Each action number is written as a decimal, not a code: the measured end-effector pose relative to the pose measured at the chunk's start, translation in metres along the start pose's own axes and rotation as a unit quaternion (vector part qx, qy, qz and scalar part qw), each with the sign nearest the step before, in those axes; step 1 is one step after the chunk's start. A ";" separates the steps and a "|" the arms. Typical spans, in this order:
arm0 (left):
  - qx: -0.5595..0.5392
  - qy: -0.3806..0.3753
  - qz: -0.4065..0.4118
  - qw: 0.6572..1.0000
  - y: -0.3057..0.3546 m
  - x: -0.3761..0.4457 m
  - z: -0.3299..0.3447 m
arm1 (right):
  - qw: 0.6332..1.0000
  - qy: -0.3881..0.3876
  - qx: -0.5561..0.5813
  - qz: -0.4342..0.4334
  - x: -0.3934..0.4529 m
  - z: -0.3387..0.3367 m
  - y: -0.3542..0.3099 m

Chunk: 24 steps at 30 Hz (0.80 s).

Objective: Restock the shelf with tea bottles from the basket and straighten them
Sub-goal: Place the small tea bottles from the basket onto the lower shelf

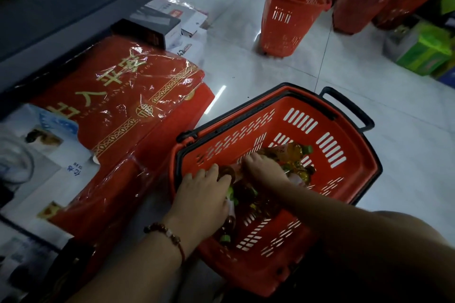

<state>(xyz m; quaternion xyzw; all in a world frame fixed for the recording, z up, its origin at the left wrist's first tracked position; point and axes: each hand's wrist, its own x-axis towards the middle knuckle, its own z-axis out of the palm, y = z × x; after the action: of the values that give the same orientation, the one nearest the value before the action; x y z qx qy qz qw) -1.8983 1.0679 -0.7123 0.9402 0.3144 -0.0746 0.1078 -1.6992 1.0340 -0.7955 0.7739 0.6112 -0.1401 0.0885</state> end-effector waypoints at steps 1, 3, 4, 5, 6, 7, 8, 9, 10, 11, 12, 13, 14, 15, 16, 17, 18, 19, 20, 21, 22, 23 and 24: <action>-0.008 0.005 0.000 1.000 0.000 0.000 -0.002 | 0.995 0.018 0.088 0.032 -0.007 -0.020 0.006; -0.027 0.010 -0.002 1.000 -0.001 -0.001 -0.006 | 0.955 0.043 0.278 0.088 -0.028 -0.058 0.015; -0.041 0.011 -0.005 0.999 -0.001 -0.001 -0.009 | 0.928 0.063 0.354 0.092 -0.041 -0.078 0.017; -0.062 0.010 -0.007 0.998 -0.001 -0.001 -0.012 | 0.909 0.083 0.400 0.084 -0.054 -0.095 0.017; -0.093 0.008 -0.006 0.996 0.000 -0.001 -0.016 | 0.893 0.096 0.435 0.065 -0.066 -0.110 0.014; -0.138 0.005 -0.004 0.990 0.002 -0.001 -0.021 | 0.876 0.101 0.471 0.042 -0.079 -0.124 0.010; -0.203 0.007 -0.004 0.979 0.004 -0.002 -0.026 | 0.855 0.106 0.508 0.020 -0.089 -0.137 0.004; -0.276 0.014 -0.007 0.961 0.005 -0.003 -0.032 | 0.834 0.108 0.541 -0.003 -0.097 -0.147 -0.002; -0.338 0.024 -0.014 0.941 0.007 -0.006 -0.037 | 0.814 0.111 0.570 -0.018 -0.102 -0.154 -0.008; -0.379 0.035 -0.025 0.924 0.008 -0.008 -0.041 | 0.794 0.118 0.596 -0.023 -0.105 -0.160 -0.014; -0.405 0.046 -0.036 0.912 0.008 -0.011 -0.045 | 0.774 0.131 0.619 -0.020 -0.104 -0.164 -0.020; -0.422 0.056 -0.047 0.904 0.007 -0.013 -0.048 | 0.757 0.145 0.637 -0.014 -0.101 -0.166 -0.025; -0.436 0.063 -0.058 0.896 0.005 -0.016 -0.049 | 0.738 0.149 0.658 -0.001 -0.096 -0.164 -0.029; -0.452 0.065 -0.071 0.887 0.001 -0.018 -0.049 | 0.715 0.138 0.685 0.015 -0.092 -0.159 -0.034; -0.470 0.067 -0.086 0.876 -0.002 -0.020 -0.050 | 0.693 0.119 0.711 0.026 -0.086 -0.150 -0.038; -0.482 0.067 -0.103 0.868 -0.006 -0.022 -0.051 | 0.680 0.094 0.726 0.047 -0.080 -0.136 -0.044; -0.488 0.069 -0.117 0.862 -0.010 -0.024 -0.051 | 0.687 0.068 0.719 0.079 -0.072 -0.115 -0.052; -0.495 0.071 -0.128 0.857 -0.013 -0.026 -0.052 | 0.706 0.036 0.698 0.116 -0.065 -0.096 -0.059; -0.505 0.074 -0.135 0.849 -0.016 -0.027 -0.053 | 0.717 0.004 0.680 0.154 -0.057 -0.071 -0.066; -0.516 0.077 -0.138 0.842 -0.020 -0.029 -0.054 | 0.726 -0.044 0.660 0.189 -0.053 -0.051 -0.072; -0.525 0.077 -0.142 0.836 -0.023 -0.030 -0.055 | 0.727 -0.104 0.643 0.217 -0.050 -0.033 -0.077; -0.530 0.076 -0.144 0.833 -0.027 -0.032 -0.055 | 0.731 -0.171 0.615 0.242 -0.049 -0.014 -0.080; -0.531 0.076 -0.146 0.831 -0.030 -0.033 -0.054 | 0.737 -0.218 0.579 0.271 -0.046 0.004 -0.080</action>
<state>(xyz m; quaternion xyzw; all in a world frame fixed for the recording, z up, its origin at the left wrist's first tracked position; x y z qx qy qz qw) -1.9388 1.0860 -0.6578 0.6841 0.4467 0.1606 0.5538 -1.7875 1.0096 -0.7818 0.7568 0.1405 -0.6022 -0.2121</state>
